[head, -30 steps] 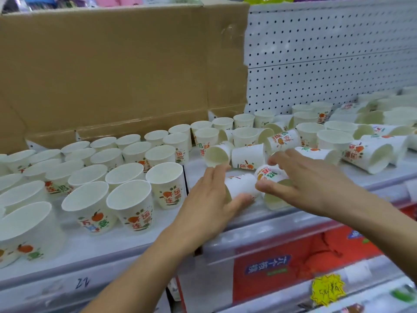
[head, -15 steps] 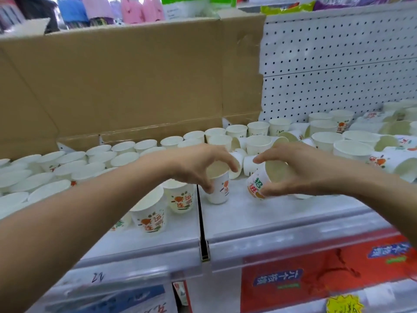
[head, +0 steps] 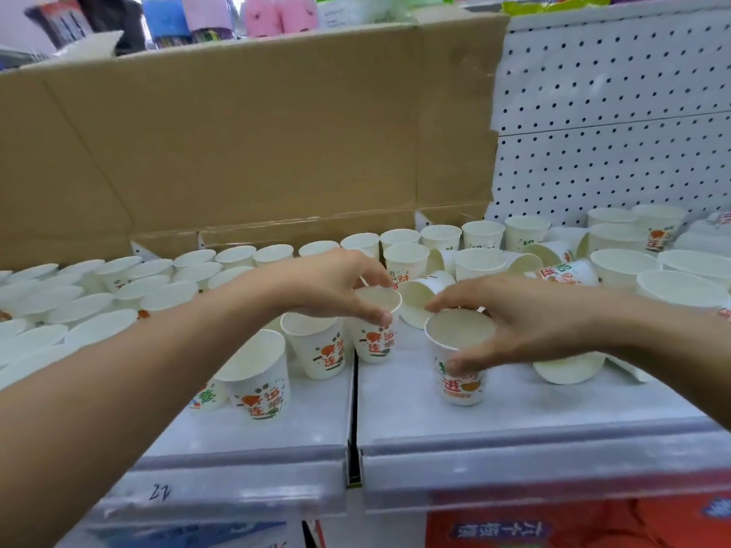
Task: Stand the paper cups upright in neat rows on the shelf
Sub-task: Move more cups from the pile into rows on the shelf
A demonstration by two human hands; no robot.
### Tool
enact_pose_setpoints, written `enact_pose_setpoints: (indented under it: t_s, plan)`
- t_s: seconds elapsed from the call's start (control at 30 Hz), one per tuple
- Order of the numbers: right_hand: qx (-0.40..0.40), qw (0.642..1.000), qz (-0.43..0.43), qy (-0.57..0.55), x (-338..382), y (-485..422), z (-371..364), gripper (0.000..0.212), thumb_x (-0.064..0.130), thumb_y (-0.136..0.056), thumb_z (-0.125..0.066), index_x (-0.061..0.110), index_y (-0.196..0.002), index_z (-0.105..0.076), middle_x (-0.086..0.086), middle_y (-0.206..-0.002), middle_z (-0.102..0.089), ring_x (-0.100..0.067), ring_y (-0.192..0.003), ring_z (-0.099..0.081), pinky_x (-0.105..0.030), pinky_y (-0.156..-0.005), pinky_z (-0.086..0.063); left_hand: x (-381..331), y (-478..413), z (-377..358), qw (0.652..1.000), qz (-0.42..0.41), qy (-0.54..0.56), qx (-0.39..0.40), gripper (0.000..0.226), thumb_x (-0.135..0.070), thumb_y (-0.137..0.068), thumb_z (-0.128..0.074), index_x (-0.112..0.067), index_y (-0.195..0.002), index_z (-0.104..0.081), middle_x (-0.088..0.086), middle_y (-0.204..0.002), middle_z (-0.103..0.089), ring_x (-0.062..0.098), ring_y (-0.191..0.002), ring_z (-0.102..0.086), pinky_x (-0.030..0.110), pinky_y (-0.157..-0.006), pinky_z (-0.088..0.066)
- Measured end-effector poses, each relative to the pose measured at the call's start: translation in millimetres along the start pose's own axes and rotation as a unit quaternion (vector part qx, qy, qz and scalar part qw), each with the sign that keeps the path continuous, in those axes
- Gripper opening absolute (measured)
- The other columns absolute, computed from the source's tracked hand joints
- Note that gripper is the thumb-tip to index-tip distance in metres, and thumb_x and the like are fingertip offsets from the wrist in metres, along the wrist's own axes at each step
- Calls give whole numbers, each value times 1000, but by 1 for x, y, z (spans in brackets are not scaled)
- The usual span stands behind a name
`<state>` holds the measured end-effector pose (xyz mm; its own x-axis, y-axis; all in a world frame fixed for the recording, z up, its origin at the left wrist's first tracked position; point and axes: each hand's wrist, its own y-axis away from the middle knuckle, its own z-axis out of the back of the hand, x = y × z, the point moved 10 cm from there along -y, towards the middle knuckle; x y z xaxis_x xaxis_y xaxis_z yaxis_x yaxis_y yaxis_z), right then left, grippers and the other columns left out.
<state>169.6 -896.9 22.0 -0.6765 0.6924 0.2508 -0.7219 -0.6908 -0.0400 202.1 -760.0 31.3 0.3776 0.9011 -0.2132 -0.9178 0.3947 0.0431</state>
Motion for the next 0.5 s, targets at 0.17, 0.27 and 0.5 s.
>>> enact_pose_setpoints:
  t_s: [0.17,0.27,0.5]
  plan:
    - [-25,996,79,-37,37,-14,-17,76,74,-64,-62,46,-131,-40,24,-124,-48,5,-108,-41,-23,-94,-39,2,-2,4,1000,-11,19,-2,58,-46,-75,-76,-36,-127,-54,-35,-101,-49,-17,-95,-49,5,-79,-38]
    - [-11,992,112,-62,45,-19,-14,76,86,-63,-49,52,-130,-37,32,-116,-47,10,-106,-43,-17,-93,-40,5,0,4,1000,-11,20,1,56,-47,-75,-75,-40,-126,-53,-29,-113,-55,-8,-105,-51,14,-88,-41]
    - [-75,994,76,37,-15,-57,39,21,29,-92,-57,41,-107,-63,13,-90,-58,-8,-87,-54,-32,-77,-48,13,2,2,1000,13,22,-15,62,-54,-75,-73,-46,-131,-48,-35,-116,-48,-24,-98,-41,4,-77,-31]
